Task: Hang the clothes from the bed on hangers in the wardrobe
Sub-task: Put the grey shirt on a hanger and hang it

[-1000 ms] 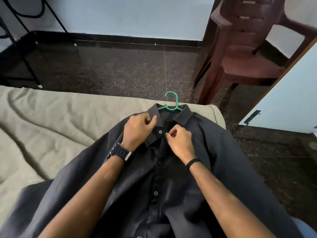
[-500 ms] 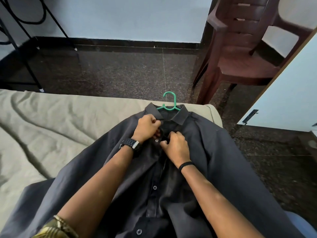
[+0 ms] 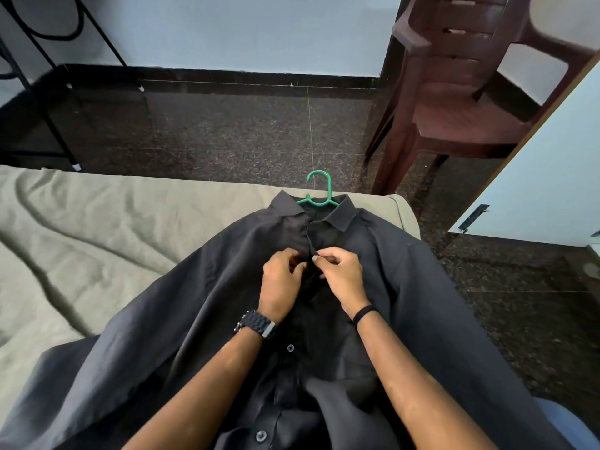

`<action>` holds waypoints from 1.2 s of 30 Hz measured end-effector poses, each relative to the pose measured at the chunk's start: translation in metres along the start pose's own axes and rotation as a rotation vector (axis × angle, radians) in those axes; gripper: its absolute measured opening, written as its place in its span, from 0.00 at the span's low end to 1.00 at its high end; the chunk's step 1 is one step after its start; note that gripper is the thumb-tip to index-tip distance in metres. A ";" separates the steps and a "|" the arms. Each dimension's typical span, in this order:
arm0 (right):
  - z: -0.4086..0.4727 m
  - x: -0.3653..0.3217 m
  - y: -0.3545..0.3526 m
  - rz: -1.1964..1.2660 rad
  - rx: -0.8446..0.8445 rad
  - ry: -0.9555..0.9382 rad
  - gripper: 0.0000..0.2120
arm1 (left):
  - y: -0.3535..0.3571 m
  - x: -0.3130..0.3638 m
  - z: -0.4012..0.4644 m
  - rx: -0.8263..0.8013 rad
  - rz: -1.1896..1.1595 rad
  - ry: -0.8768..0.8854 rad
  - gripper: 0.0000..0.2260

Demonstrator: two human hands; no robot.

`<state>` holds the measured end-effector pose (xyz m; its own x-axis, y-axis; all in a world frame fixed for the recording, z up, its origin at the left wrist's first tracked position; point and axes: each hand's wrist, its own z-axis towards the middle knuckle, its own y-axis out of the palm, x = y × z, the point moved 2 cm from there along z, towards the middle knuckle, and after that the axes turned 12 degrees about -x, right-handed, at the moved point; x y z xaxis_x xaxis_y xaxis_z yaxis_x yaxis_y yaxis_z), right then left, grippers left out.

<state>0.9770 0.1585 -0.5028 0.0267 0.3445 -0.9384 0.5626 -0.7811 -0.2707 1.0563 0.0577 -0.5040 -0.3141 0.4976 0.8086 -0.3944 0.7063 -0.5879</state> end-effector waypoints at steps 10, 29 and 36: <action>-0.001 -0.005 0.002 -0.241 -0.034 -0.076 0.04 | 0.000 0.011 0.016 -0.110 0.216 -0.136 0.06; -0.010 -0.008 0.004 -0.186 -0.022 -0.183 0.04 | 0.004 0.004 0.013 -0.036 -0.777 -0.310 0.04; -0.012 -0.008 0.003 -0.017 0.045 -0.177 0.06 | 0.001 0.006 0.010 -0.077 -0.851 -0.247 0.07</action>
<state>0.9881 0.1592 -0.4937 -0.1305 0.2645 -0.9555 0.5238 -0.7999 -0.2930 1.0450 0.0567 -0.4997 -0.1223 -0.3279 0.9368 -0.5227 0.8236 0.2201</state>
